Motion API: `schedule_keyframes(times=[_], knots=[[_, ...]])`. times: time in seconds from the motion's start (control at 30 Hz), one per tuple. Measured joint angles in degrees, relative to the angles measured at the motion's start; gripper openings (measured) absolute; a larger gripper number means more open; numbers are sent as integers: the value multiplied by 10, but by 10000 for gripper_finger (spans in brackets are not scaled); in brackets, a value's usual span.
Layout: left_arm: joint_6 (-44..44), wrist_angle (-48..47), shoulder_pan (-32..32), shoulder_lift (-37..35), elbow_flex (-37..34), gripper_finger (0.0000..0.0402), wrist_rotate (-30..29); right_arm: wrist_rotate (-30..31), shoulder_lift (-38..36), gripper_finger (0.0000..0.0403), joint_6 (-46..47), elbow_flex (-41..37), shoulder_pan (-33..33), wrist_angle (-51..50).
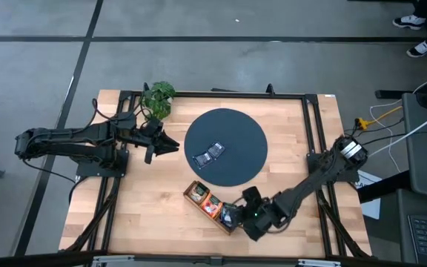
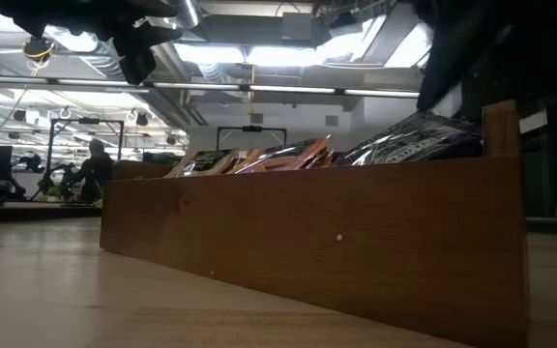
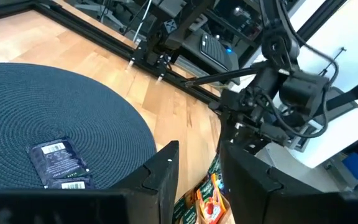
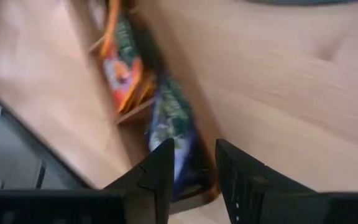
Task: Pick & Place Tea
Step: Put the violet tea bag into the right section of the wooden organizer
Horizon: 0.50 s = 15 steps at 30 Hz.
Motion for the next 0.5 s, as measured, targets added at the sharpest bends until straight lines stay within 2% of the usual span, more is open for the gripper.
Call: schedule_keyframes(times=[0.07,0.27,0.4,0.5], knots=[[0,0,0,0,0,114,0,-35,-12,119,-43,0,-19,11],[0,0,0,0,0,114,0,-92,-58,119,-144,0,-72,18],[0,0,0,0,0,114,4,-175,-74,119,-198,0,-109,8],[0,0,0,0,0,114,4,-270,-77,119,-248,0,-143,7]])
